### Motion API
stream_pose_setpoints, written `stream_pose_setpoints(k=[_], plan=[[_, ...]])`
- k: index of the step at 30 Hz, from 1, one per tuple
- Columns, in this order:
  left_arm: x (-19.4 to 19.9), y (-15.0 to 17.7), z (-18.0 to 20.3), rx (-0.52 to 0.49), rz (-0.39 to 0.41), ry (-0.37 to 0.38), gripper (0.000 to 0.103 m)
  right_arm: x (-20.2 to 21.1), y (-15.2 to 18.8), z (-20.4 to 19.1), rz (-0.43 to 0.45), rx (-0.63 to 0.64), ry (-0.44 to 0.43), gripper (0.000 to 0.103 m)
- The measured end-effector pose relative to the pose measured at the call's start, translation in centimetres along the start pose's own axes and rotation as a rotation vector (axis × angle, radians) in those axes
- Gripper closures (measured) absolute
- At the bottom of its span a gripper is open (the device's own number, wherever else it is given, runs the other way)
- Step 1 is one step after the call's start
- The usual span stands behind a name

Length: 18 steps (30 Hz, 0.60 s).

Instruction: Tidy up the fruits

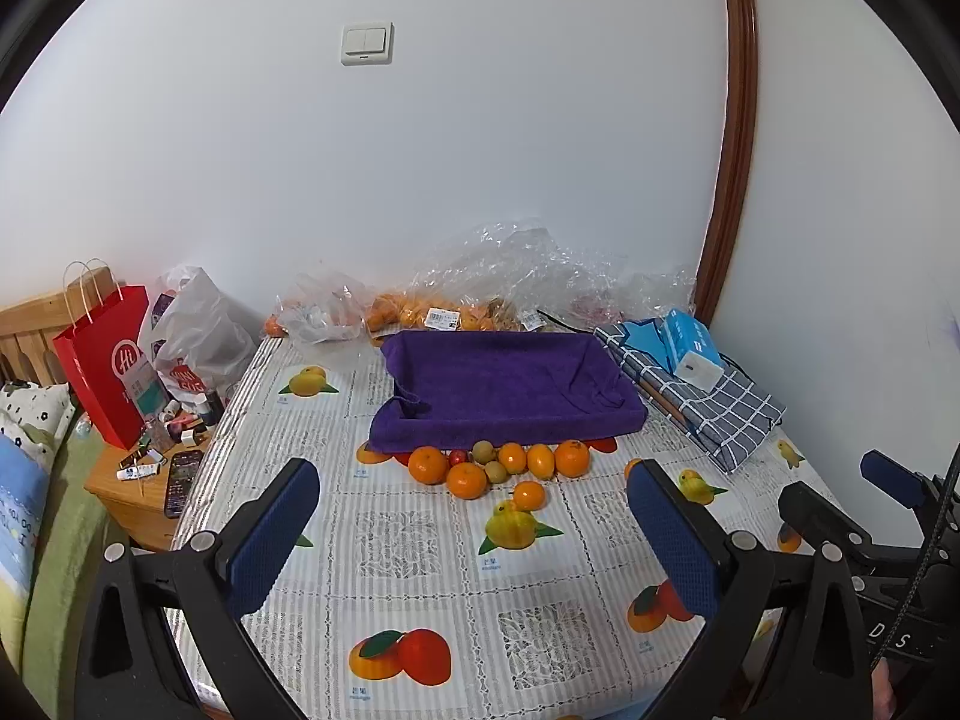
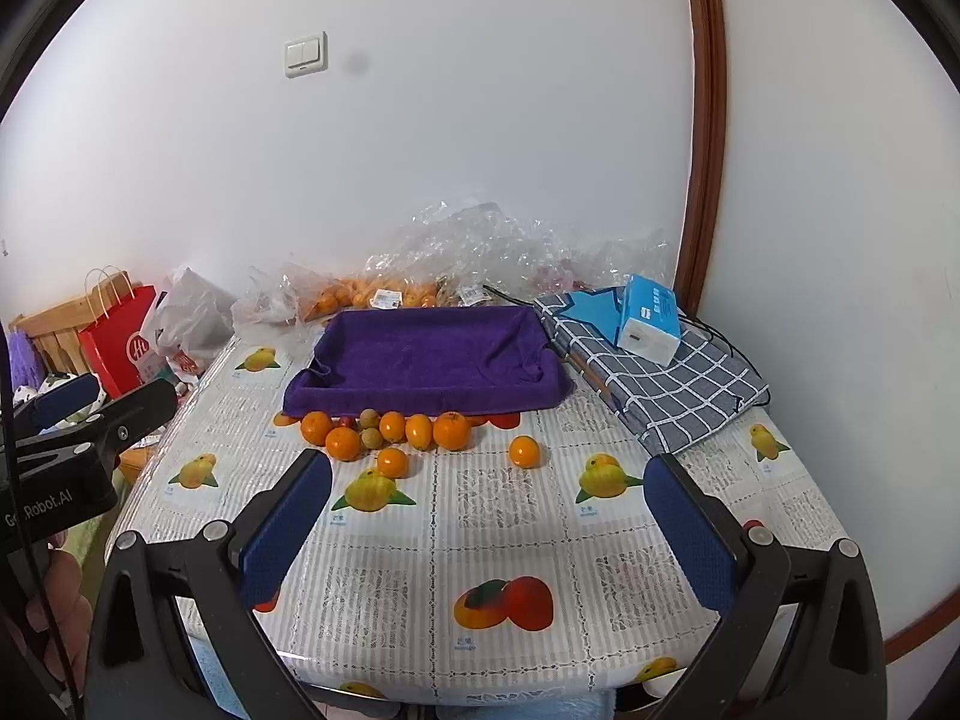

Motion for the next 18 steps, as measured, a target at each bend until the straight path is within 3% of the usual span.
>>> stream_pose_setpoints(k=[8, 18], plan=[[-0.3, 0.1, 0.0, -0.003, -0.001, 0.002, 0.000, -0.9, -0.2, 0.1, -0.003, -0.001, -0.003, 0.001], [-3.8, -0.5, -1.0, 0.029, -0.024, 0.040, 0.000, -4.5, -0.3, 0.4, -0.017, -0.008, 0.009, 0.001]])
Point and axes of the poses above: each gripper's, at about its wrist camera, not at the fingertips, and x roughly against the way its jaws point, z to its right, y to its underside, the point moved 1 cm from there along -x, roughly the way its jaws point, and after that the axes turned 9 degrees about -x, right-handed, at the moved point
